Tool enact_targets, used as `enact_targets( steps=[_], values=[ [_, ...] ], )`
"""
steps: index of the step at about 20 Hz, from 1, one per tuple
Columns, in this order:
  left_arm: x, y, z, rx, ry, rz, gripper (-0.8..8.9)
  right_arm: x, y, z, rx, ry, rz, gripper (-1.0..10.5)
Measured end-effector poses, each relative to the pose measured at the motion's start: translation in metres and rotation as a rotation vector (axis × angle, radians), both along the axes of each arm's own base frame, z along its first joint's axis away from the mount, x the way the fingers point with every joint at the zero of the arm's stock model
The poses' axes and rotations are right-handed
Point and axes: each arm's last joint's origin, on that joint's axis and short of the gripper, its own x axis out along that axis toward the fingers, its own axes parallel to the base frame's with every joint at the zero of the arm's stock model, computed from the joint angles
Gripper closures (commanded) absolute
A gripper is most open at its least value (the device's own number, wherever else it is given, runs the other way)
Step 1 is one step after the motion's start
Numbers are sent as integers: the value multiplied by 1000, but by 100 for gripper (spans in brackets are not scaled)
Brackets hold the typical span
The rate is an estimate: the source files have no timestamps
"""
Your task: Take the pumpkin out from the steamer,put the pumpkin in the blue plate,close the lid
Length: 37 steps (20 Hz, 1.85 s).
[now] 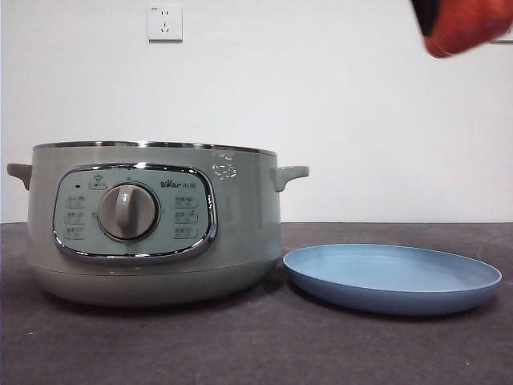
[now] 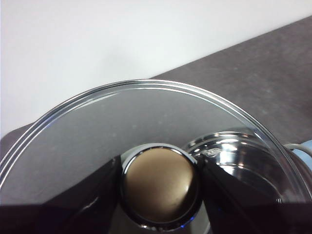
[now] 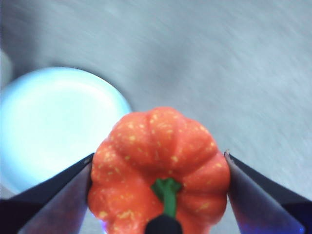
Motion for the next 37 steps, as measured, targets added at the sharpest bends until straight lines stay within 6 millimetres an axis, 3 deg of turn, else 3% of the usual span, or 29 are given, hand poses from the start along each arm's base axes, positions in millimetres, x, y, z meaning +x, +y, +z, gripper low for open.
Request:
enact_targets(
  steps=[3, 7, 10, 18, 19, 21, 26, 33, 37],
  values=[
    [2, -1, 0, -6, 2, -13, 822, -8, -6, -26, 49, -66, -14, 949],
    [2, -2, 1, -15, -9, -25, 822, -9, -2, -78, 189, -51, 77, 947],
    [2, -2, 1, -15, -9, -24, 822, -1, 7, -118, 277, 5, 158, 945],
    [2, -2, 1, -15, -8, -25, 822, 36, 20, -177, 276, 141, 171, 935],
    [2, -2, 1, -15, -8, -25, 822, 40, 21, -184, 271, 164, 167, 899],
    [2, -2, 0, -13, -4, -25, 822, 46, 22, -197, 259, 192, 157, 709],
    [2, -2, 0, -13, -4, -25, 822, 49, 19, -201, 259, 199, 144, 420],
    [1, -3, 0, -31, 4, -74, 822, 50, 16, -201, 259, 200, 132, 406],
    [3, -5, -4, -44, 26, -110, 822, 40, 11, -170, 335, 123, 167, 407]
  ],
)
